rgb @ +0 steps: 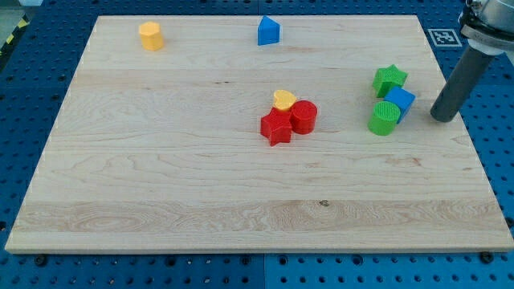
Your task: Push the blue cubegreen circle close to the group of red blocksyellow heart
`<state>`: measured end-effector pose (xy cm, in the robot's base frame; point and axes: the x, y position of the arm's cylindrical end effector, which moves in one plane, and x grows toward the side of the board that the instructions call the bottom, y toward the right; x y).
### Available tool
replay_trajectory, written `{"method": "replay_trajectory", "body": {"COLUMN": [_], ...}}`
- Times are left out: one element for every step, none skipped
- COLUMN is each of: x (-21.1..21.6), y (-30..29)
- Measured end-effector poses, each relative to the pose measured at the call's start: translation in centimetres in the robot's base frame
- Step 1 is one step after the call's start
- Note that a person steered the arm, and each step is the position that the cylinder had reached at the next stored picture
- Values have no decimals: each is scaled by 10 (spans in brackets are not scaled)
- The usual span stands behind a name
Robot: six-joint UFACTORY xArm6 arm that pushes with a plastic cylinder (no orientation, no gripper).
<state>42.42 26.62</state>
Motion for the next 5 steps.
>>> {"method": "replay_trajectory", "body": {"x": [-28,-28,-28,-24,-24], "y": [-8,-18,-32,-44,-44]}}
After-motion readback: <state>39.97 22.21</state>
